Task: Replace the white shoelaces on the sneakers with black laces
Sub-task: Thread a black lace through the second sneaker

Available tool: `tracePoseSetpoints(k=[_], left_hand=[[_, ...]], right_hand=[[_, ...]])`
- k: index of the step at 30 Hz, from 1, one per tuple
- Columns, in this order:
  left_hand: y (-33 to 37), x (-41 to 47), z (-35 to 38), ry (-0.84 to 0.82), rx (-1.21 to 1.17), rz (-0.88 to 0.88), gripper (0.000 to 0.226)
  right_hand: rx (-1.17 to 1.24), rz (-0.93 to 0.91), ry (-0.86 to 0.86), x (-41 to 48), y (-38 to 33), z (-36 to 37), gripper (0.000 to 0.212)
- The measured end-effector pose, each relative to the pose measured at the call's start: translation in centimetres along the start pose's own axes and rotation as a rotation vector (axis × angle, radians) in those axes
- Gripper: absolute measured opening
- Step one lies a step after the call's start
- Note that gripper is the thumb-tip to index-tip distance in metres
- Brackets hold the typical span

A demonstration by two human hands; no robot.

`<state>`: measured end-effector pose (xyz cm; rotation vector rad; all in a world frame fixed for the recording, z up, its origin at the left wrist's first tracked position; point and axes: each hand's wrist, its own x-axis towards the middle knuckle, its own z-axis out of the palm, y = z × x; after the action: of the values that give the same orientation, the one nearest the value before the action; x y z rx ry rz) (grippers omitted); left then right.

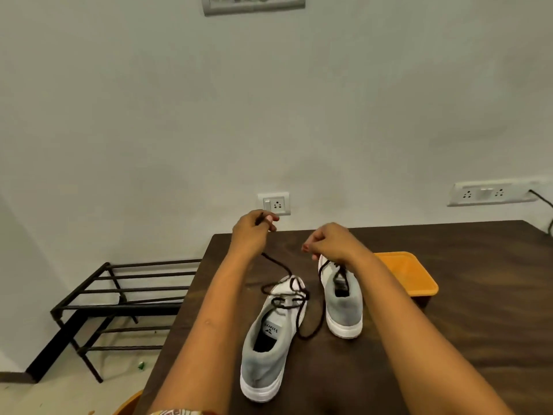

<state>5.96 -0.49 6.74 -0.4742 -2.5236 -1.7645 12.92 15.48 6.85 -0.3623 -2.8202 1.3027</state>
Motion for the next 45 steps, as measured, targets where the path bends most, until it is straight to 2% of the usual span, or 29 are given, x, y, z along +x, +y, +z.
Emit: tracePoseSetpoints(k=[2, 4, 6, 8, 11, 13, 14, 16, 18, 22, 24, 27, 29, 33, 37, 40, 45], left_hand=[[2.5, -0.9, -0.4, -0.024, -0.087, 0.039, 0.026], [4.0, -1.7, -1.0, -0.014, -0.133, 0.053, 0.028], [5.0, -2.7, -1.6, -0.021, -0.174, 0.045, 0.030], [5.4, -3.9, -2.0, -0.024, -0.211, 0.045, 0.032], [4.6, -5.2, -1.9, -0.047, -0.188, 0.017, 0.036], [3.6, -6.0, -1.3, -0.114, -0.145, -0.063, 0.039], [2.9, -6.4, -1.0, -0.169, -0.125, -0.100, 0.041], [1.7, -7.1, -0.5, -0.277, -0.105, -0.135, 0.044], [0.5, -7.4, 0.0, -0.316, -0.046, -0.103, 0.044], [-1.3, -6.5, 0.9, -0.213, 0.144, -0.037, 0.039], [-1.9, -6.1, 1.1, -0.169, 0.166, -0.027, 0.038], [-3.9, -5.8, 1.6, -0.216, 0.221, -0.060, 0.041], [-6.8, -6.0, 2.1, -0.240, 0.397, -0.102, 0.043], [-12.1, -8.6, 3.1, -0.298, 0.628, -0.227, 0.042], [-13.3, -12.2, 3.5, -0.334, 0.740, -0.249, 0.047], [-12.8, -13.7, 3.2, -0.336, 0.790, -0.244, 0.041], [-12.5, -16.8, 3.1, -0.272, 0.851, -0.208, 0.037]], right_hand=[[0.051, -0.037, 0.028, -1.0, -1.8, -1.3, 0.015], [0.165, 0.000, 0.025, -1.6, -1.8, -1.2, 0.017], [0.249, 0.086, -0.003, -1.6, 0.2, 0.4, 0.023], [0.267, 0.207, -0.108, -1.9, 3.4, 3.2, 0.026], [0.238, 0.337, -0.204, -3.0, 7.6, 8.0, 0.021], [0.269, 0.269, -0.136, -3.5, 8.2, 10.1, 0.016], [0.315, 0.188, -0.095, -3.5, 7.7, 10.7, 0.021], [0.433, 0.025, -0.056, -3.6, 5.8, 10.8, 0.044], [0.523, -0.098, -0.077, -3.6, 3.7, 10.2, 0.051], [0.723, -0.169, -0.227, -3.9, 0.8, 8.5, 0.027], [0.747, -0.142, -0.173, -4.3, 0.6, 8.2, 0.018], [0.723, -0.089, 0.015, -4.3, 1.6, 6.9, 0.021], [0.703, -0.079, 0.096, -4.6, 2.3, 4.9, 0.028], [0.486, -0.111, 0.271, -6.0, 2.3, 0.3, 0.034], [0.351, -0.103, 0.263, -7.6, 1.5, -0.1, 0.037], [0.351, -0.110, 0.282, -8.1, 1.9, 2.2, 0.030], [0.292, -0.016, 0.286, -8.9, 3.6, 7.2, 0.024]])
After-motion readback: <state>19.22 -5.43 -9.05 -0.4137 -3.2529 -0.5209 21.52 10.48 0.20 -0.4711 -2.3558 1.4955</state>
